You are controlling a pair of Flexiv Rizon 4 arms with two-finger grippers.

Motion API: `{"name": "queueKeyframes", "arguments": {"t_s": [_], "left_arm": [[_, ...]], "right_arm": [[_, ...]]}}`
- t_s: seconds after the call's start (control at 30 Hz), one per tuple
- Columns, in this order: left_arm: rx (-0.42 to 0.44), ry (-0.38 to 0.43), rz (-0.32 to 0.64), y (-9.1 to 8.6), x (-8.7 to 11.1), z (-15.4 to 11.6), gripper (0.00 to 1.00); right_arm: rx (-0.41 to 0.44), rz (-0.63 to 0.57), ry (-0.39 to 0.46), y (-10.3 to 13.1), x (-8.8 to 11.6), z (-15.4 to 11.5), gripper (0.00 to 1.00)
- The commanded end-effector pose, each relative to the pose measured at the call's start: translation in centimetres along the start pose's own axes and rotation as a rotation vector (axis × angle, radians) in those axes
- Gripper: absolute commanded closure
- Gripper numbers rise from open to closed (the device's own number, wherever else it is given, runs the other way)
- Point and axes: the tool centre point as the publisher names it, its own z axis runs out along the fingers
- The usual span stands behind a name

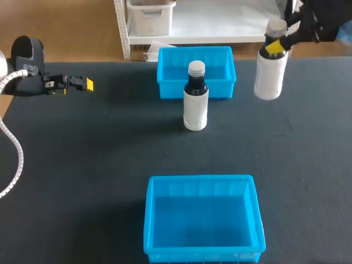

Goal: Pick up the bottle, and place it in the far bin if it is heavy, or in the near bin if it is light.

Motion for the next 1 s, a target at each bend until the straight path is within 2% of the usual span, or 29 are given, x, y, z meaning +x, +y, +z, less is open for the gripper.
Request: {"name": "queueKeyframes", "arguments": {"t_s": [0.03,0.3,0.8,1.0], "left_arm": [[0.0,0.0,0.0,0.0,0.0,0.0,0.0],[0.0,0.0,0.0,0.0,0.0,0.0,0.0],[0.0,0.0,0.0,0.0,0.0,0.0,0.0],[0.0,0.0,0.0,0.0,0.0,0.0,0.0]], "right_arm": [[-0.07,-0.002,0.007,-4.0,-1.1,1.1,1.0],[-0.068,-0.051,0.01,-7.7,-3.6,4.0,1.0],[-0.093,-0.023,-0.044,-12.8,-5.4,8.9,1.0],[-0.091,-0.039,-0.039,-14.6,-7.2,11.0,1.0]]}}
